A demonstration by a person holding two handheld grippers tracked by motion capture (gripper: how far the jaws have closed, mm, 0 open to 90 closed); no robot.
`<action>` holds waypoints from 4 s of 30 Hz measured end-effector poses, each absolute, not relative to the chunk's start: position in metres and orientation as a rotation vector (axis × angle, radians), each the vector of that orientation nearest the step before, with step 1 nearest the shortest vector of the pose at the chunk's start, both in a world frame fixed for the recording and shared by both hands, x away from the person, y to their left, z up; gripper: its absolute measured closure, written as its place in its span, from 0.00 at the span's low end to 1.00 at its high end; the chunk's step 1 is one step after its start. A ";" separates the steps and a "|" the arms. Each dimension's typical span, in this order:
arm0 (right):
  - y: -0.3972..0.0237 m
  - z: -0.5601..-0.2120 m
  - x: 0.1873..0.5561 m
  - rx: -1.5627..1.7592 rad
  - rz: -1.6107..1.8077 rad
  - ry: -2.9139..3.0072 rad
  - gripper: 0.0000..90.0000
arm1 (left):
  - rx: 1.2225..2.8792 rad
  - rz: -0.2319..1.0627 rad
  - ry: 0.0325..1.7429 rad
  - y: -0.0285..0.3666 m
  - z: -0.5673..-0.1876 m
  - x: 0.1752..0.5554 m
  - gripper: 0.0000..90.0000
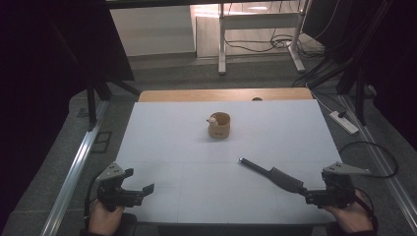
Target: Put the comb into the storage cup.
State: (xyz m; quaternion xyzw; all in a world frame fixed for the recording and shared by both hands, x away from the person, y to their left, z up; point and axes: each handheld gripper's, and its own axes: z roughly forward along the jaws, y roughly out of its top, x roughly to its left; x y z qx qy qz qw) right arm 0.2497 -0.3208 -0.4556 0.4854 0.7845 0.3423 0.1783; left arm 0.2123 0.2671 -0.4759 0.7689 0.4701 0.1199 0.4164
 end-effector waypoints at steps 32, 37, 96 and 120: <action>-0.315 -0.458 0.254 1.341 0.942 2.309 0.00 | 1.918 0.261 1.193 0.270 -0.478 0.213 0.00; -0.314 -0.458 0.255 1.321 0.935 2.338 0.00 | 1.922 0.262 1.193 0.270 -0.478 0.213 0.01; -0.264 -0.461 0.281 1.122 0.958 2.514 0.00 | 1.917 0.232 1.198 0.271 -0.479 0.215 0.02; -0.238 -0.462 0.299 1.114 0.876 2.600 0.00 | 1.919 0.229 1.196 0.272 -0.479 0.216 0.03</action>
